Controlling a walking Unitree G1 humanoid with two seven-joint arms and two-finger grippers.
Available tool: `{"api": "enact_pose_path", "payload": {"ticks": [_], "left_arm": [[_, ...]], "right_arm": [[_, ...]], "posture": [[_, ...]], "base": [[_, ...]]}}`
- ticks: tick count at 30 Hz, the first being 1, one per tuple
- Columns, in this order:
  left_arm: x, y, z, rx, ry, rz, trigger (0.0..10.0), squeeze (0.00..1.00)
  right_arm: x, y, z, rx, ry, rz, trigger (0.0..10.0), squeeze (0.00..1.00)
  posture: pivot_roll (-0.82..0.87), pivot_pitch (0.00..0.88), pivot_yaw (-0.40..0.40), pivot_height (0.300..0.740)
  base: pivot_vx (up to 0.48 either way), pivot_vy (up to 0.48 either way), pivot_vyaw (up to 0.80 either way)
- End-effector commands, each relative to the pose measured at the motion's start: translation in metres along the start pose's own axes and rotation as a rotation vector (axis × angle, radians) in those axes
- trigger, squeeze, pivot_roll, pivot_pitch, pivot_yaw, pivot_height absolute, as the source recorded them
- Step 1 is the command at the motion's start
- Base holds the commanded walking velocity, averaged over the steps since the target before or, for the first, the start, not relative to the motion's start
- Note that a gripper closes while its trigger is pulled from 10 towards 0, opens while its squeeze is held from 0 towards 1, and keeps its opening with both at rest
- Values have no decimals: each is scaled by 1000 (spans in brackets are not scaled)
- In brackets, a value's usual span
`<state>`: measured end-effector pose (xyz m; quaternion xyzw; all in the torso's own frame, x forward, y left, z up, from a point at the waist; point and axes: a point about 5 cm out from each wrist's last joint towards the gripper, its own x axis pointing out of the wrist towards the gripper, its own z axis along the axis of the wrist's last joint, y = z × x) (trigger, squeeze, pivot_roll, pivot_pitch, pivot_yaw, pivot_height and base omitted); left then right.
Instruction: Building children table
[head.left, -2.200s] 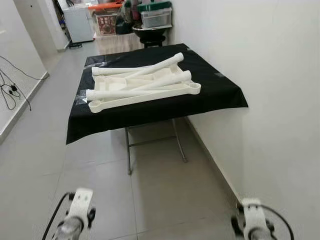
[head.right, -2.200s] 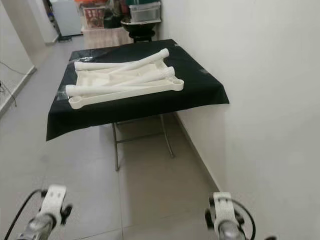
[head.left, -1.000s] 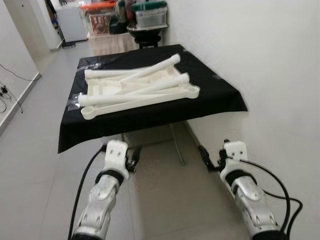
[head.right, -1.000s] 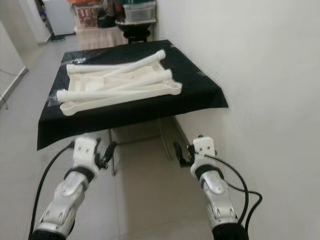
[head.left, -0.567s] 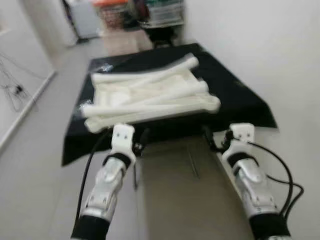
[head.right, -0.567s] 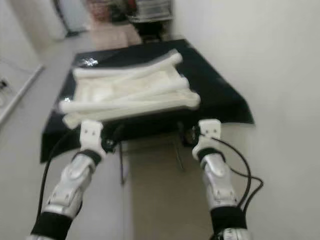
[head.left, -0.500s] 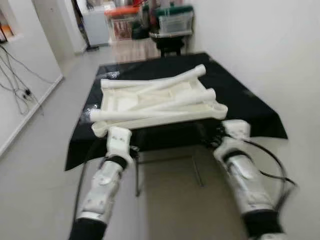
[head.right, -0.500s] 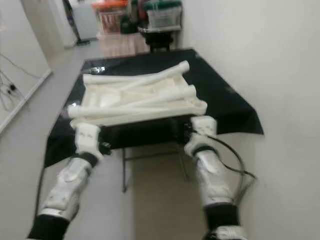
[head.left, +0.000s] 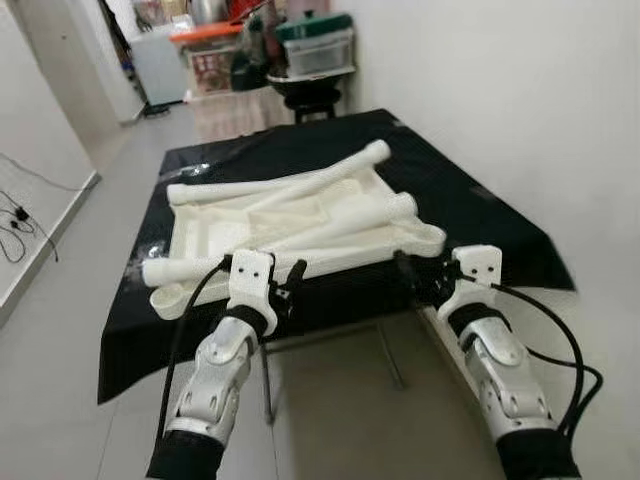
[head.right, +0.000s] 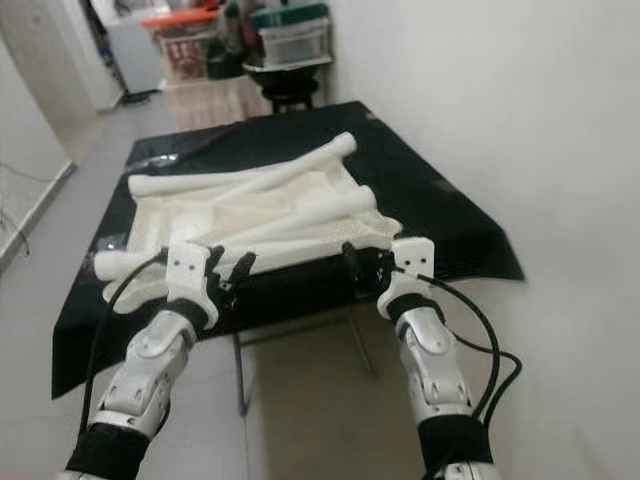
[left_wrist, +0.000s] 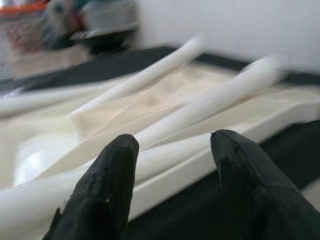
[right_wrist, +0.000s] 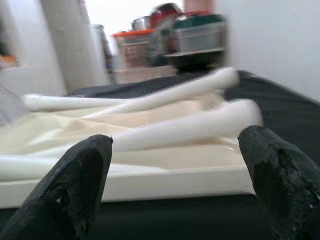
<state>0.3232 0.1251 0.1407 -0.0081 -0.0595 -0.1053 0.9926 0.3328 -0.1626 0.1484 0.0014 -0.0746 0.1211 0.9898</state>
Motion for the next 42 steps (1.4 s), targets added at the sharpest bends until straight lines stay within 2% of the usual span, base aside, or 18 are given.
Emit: {"api": "enact_pose_path", "payload": {"ticks": [1,10,12,13,14,16,19,22,23,27,29,31,32,33,34,35,38,42], "left_arm": [[0,-4,-1,-11,9,-14,10000,0],[-6,-3,-1,-21,12,2,10000,0],[-10,-8,2,-38,7,-7,10000,0],[-10,-8,2,-38,7,-7,10000,0],[-11,-11,4,-42,1,-12,10000,0],[-10,-12,6,-42,-2,-14,10000,0],[-10,-14,9,-45,-9,-19,10000,0],[-10,-15,11,-45,-12,-23,10000,0],[-10,-16,10,-49,-4,-24,10000,0],[-10,-18,9,-55,1,-25,10000,0],[-10,-19,9,-63,8,-24,10000,0],[-9,-19,7,-75,33,-16,10000,0],[-9,-19,7,-75,33,-16,10000,0],[-8,-19,7,-35,38,12,10000,0],[-8,-19,7,-35,38,12,10000,0],[-6,-16,5,30,56,65,10000,0],[-4,-14,4,68,65,86,10000,0],[-4,-14,5,73,59,81,10000,0]], "right_arm": [[-5,-10,-1,-8,16,-18,10000,0],[-9,-10,12,-81,-11,88,10000,0],[-9,-16,31,-144,-46,175,10000,0],[-9,-16,31,-144,-46,175,10000,0],[-7,-19,40,-178,-65,199,10000,0],[-5,-20,44,-173,-69,217,10000,0],[-4,-19,51,-187,-64,283,10000,0],[-3,-16,56,-230,-58,339,10000,0],[-2,-14,61,-273,-59,379,10000,0],[-1,-11,66,-288,-58,411,10000,0],[0,-11,67,-298,-50,415,10000,0],[3,-14,66,-309,-18,340,10000,0],[3,-14,66,-309,-18,340,10000,0],[9,-20,62,-273,10,219,10000,0],[9,-20,62,-273,10,219,10000,0],[12,-23,56,-238,49,137,10000,0],[13,-25,51,-247,113,84,10000,0],[13,-25,49,-263,145,67,10000,0]], "posture": [[-128,0,62,740],[-125,0,45,740],[-127,0,44,740],[-127,0,44,740],[-126,0,44,740],[-126,0,44,740],[-121,0,42,740],[-116,0,34,740],[-117,0,32,740],[-116,0,28,740],[-116,0,26,740],[-118,0,22,740],[-118,0,22,740],[-117,0,19,740],[-117,0,19,740],[-119,0,19,740],[-119,0,19,740],[-119,0,19,740]], "base": [[319,0,0],[313,0,0],[311,0,0],[311,0,0],[311,0,0],[311,0,0],[311,0,800],[306,0,800],[304,0,800],[291,0,800],[264,0,800],[0,0,800],[0,0,800],[0,0,0],[0,0,0],[0,0,0],[0,0,0],[0,0,0]]}}
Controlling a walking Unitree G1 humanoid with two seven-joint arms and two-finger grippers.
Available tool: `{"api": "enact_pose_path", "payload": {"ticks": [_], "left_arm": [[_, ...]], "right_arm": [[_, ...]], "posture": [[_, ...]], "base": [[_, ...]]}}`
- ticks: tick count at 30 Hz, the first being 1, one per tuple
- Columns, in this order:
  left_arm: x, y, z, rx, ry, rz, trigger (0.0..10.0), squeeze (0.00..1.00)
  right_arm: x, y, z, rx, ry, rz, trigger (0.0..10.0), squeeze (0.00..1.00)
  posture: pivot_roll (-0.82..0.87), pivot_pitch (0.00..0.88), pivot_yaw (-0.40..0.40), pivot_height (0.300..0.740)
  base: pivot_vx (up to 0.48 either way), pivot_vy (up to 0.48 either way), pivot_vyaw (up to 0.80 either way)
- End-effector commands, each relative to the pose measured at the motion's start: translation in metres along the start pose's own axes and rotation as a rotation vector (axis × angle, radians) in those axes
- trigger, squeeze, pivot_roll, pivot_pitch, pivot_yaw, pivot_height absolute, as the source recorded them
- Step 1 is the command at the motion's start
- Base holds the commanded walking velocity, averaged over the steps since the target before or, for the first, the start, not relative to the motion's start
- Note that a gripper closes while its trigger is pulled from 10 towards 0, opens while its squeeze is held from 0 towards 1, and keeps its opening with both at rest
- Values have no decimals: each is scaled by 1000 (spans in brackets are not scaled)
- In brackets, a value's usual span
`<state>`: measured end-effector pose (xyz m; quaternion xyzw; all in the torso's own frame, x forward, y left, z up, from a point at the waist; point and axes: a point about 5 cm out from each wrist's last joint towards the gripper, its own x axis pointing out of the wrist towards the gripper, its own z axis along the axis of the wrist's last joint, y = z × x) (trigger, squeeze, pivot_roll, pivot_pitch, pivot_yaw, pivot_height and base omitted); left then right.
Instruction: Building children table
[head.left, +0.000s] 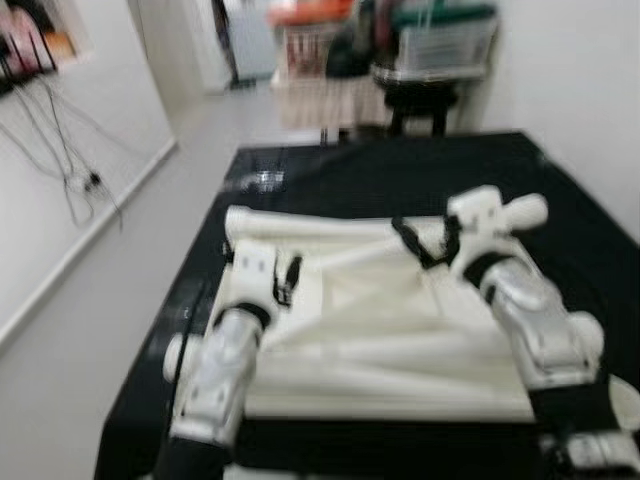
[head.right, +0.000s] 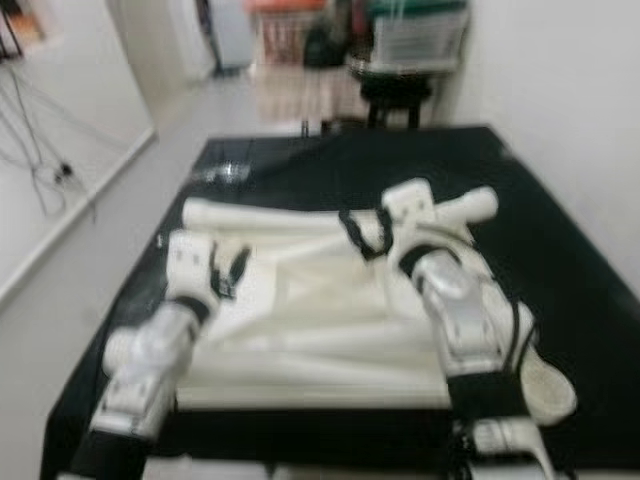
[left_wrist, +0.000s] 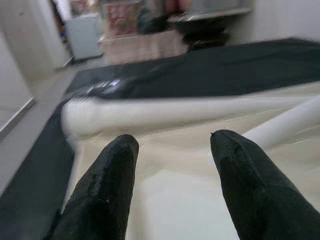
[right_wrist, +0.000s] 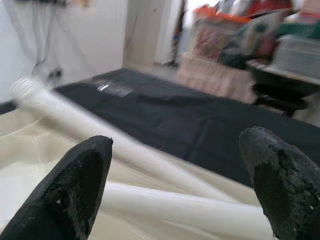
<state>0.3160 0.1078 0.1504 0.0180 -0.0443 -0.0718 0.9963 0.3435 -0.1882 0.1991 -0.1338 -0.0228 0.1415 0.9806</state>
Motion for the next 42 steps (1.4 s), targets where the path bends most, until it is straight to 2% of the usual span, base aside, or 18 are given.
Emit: {"api": "enact_pose_path", "payload": {"ticks": [1,6,8,11,12,14,17,20,23,25,27,28,29,30,32,35,38,42], "left_arm": [[-2,4,-5,17,17,-8,10000,0],[-7,0,-4,-39,15,-80,10000,0],[-12,-8,-4,-79,24,-155,10000,0],[-13,-11,-4,-86,25,-173,10000,0],[-16,-19,-3,-111,32,-239,10000,0],[-16,-19,-3,-111,32,-239,10000,0],[-25,-32,-4,-138,48,-371,10000,0],[-30,-37,-4,-147,53,-429,10000,0],[-39,-42,-3,-185,58,-527,10000,0],[-39,-42,-3,-185,58,-527,10000,0],[-46,-43,-2,-205,74,-597,10000,0],[-46,-43,-2,-205,74,-597,10000,0],[-49,-44,-2,-214,82,-622,7882,0],[-53,-44,-1,-227,83,-644,0,0],[-53,-44,-1,-227,83,-644,0,0],[-62,-39,1,-246,94,-680,0,0],[-62,-39,1,-246,94,-680,0,0],[-75,-38,1,-292,134,-739,0,0]], "right_arm": [[1,7,2,-19,31,37,10000,0],[-5,15,9,36,32,181,10000,0],[-17,23,10,5,49,354,10000,0],[-23,26,9,-17,62,411,10000,0],[-36,29,10,-113,40,524,10000,0],[-36,29,10,-113,40,524,10000,0],[-48,26,12,-161,81,620,10000,0],[-54,24,12,-194,114,674,10000,0],[-67,17,10,-276,227,768,10000,0],[-67,17,10,-276,227,768,10000,0],[-73,8,11,-332,322,818,10000,0],[-73,8,11,-332,322,818,10000,0],[-76,6,11,-346,354,841,10000,0],[-78,4,12,-355,381,866,10000,0],[-78,4,12,-355,381,866,10000,0],[-84,3,11,-406,484,924,10000,0],[-84,3,11,-406,484,924,10000,0],[-82,-5,7,-501,622,873,10000,0]], "posture": [[-121,0,21,740],[-121,0,22,740],[-116,0,28,740],[-116,0,28,740],[-118,0,36,740],[-118,0,36,740],[-114,0,36,740],[-113,0,35,740],[-111,0,31,740],[-111,0,31,740],[-105,0,25,740],[-105,0,25,740],[-105,0,25,740],[-103,0,24,740],[-103,0,24,740],[-99,0,21,740],[-99,0,21,740],[-99,0,19,740]], "base": [[0,0,0],[0,0,0],[0,-465,0],[0,-465,0],[0,-465,0],[0,-465,0],[0,-310,0],[0,0,0],[0,0,0],[0,0,0],[0,0,0],[0,0,0],[0,0,0],[0,0,0],[0,0,0],[0,0,0],[0,0,0],[0,0,0]]}}
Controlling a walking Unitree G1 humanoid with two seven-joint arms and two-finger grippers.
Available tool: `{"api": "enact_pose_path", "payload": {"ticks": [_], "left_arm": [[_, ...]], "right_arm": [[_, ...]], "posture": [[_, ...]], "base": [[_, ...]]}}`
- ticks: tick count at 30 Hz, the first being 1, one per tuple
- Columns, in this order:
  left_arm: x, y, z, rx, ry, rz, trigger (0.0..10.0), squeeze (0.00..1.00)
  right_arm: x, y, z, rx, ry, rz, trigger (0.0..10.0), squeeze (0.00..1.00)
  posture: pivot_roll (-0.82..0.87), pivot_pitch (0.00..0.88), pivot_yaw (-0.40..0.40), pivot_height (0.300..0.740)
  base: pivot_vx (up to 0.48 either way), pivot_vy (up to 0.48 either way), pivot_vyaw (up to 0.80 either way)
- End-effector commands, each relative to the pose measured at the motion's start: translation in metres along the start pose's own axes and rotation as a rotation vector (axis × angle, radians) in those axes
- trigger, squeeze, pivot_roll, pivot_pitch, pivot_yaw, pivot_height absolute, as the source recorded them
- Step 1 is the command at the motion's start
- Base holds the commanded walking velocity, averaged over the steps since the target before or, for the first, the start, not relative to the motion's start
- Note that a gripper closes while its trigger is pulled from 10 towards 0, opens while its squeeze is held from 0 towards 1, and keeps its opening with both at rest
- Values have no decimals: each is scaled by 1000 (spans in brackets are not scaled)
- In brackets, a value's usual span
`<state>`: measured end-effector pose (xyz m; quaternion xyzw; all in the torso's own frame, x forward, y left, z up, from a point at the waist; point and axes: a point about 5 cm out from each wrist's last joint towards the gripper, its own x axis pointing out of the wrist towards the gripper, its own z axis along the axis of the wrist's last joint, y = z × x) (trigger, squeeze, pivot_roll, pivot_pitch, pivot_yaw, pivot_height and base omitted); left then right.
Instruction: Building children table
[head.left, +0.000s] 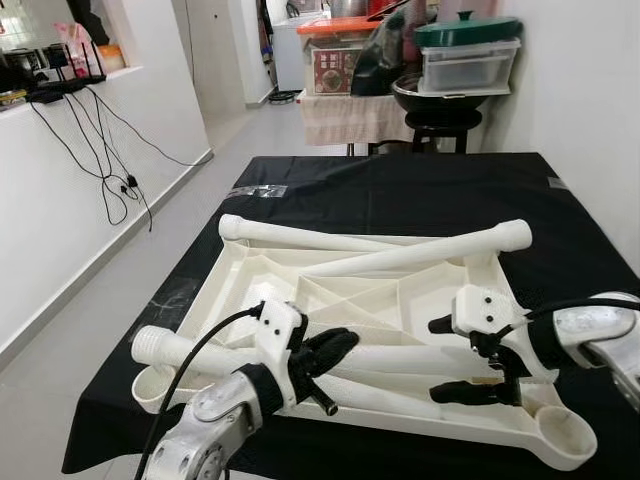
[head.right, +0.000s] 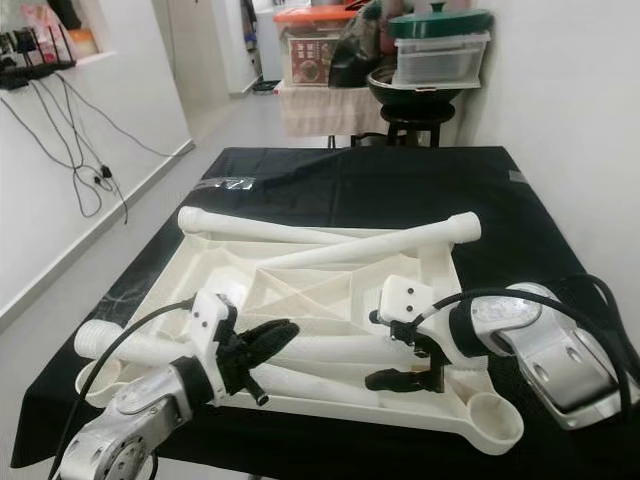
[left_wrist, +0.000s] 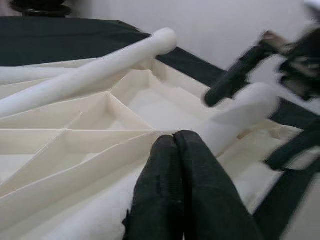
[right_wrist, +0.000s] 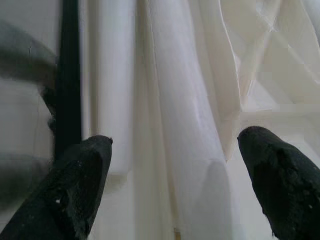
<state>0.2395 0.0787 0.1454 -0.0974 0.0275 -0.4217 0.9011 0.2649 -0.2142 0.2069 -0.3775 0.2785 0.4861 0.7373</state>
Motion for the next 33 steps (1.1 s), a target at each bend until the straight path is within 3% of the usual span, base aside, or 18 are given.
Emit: {"api": "enact_pose_path", "payload": {"ticks": [1,4,7,8,10,18,19,21,22,33], "left_arm": [[-4,-1,-2,-24,20,-16,0,0],[-9,-8,-9,-81,65,-77,0,0],[-10,-9,-14,-102,89,-77,0,0],[-10,-9,-15,-97,103,-70,9412,0],[-10,-9,-16,-95,111,-64,10000,0],[-9,-10,-14,-96,115,-47,10000,0],[-8,-9,-14,-97,112,-39,10000,0],[-8,-9,-14,-97,111,-34,10000,0],[-7,-9,-14,-98,109,-31,10000,0],[-5,-3,-11,-84,96,8,10000,0]], "right_arm": [[0,-1,0,-11,44,-8,10000,0],[2,-4,-5,-1,176,-19,10000,0],[3,-3,-8,-15,240,-18,10000,0],[3,-5,-11,-31,288,-33,10000,0],[2,-7,-15,-46,337,-48,10000,0],[1,-12,-23,-74,475,-79,10000,0],[1,-12,-23,-79,486,-78,3804,0],[2,-12,-23,-82,493,-76,3804,0],[3,-11,-23,-86,496,-70,0,0],[6,-10,-24,-107,518,-66,0,0]], "posture": [[-99,0,19,740],[-100,0,16,740],[-103,0,16,740],[-106,0,12,740],[-106,0,11,740],[-112,0,-6,740],[-112,0,-8,740],[-112,0,-10,740],[-113,0,-11,740],[-116,0,-16,740]], "base": [[0,0,0],[0,0,0],[0,0,0],[0,0,0],[0,0,0],[0,0,0],[0,0,0],[0,0,0],[0,0,0],[0,0,0]]}}
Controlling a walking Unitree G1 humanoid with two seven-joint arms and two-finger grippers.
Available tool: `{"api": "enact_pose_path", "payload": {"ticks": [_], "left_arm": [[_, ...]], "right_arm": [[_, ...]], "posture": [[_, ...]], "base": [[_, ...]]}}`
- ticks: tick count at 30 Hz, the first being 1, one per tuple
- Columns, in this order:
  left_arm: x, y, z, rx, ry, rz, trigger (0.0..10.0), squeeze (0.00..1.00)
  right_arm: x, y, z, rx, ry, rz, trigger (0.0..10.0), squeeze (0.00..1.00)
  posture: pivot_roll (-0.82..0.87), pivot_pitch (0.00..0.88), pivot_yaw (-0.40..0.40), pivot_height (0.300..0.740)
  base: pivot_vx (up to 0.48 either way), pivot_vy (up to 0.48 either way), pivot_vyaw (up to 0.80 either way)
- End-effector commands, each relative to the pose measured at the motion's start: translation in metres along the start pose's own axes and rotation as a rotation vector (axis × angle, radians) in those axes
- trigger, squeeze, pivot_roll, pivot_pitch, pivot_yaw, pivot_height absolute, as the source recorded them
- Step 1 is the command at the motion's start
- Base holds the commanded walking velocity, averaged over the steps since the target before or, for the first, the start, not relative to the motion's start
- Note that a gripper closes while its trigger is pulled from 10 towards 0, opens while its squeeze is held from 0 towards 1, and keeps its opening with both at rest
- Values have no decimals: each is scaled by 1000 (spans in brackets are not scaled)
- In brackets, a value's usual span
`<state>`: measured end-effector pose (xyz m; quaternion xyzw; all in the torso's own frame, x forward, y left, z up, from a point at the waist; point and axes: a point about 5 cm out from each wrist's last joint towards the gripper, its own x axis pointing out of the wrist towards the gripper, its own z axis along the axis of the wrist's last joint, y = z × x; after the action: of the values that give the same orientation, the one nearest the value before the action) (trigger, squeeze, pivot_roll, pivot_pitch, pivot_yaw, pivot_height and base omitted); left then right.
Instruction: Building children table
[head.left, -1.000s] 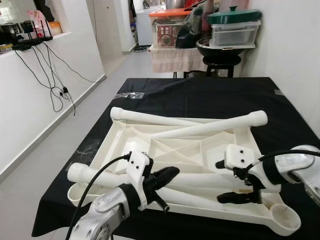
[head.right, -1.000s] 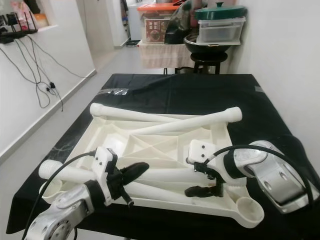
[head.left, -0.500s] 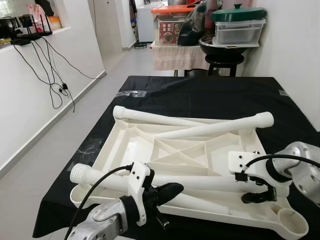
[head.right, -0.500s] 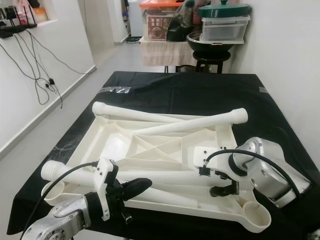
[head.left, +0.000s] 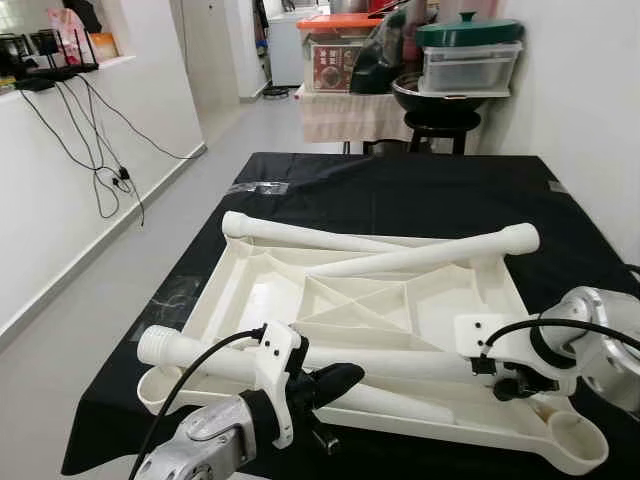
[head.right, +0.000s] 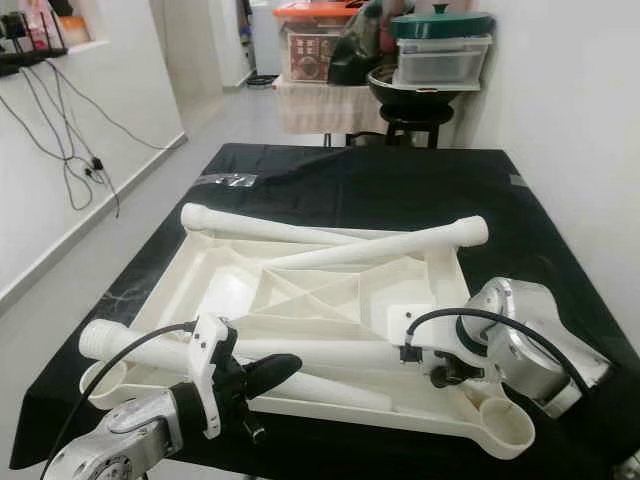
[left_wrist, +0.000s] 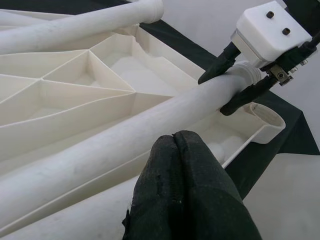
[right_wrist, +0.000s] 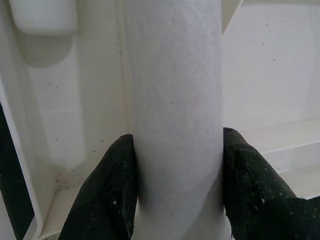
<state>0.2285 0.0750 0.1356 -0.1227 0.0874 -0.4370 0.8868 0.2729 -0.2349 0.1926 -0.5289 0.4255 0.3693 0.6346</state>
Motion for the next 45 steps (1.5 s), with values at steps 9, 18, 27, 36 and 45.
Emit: {"api": "enact_pose_path", "payload": {"ticks": [9,18,27,36,45], "left_arm": [[0,14,9,42,-15,83,10000,0],[2,23,19,79,-36,130,10000,0],[6,30,32,73,-117,202,10000,0],[-2,50,88,-17,-442,282,10000,1000],[-1,49,136,11,-591,222,10000,1000]], "right_arm": [[-16,-31,-9,94,-45,-163,0,0],[-55,-54,-36,152,-184,-266,0,0],[-59,-60,-23,200,-371,-309,0,0],[-23,-57,34,502,-802,-360,0,0],[-13,-61,60,737,-1034,-468,10000,0]], "posture": [[-114,0,-3,740],[-108,0,9,740],[-110,0,4,740],[-133,0,12,740],[-139,0,23,740]], "base": [[0,0,0],[0,0,0],[0,0,0],[0,0,0],[0,0,0]]}}
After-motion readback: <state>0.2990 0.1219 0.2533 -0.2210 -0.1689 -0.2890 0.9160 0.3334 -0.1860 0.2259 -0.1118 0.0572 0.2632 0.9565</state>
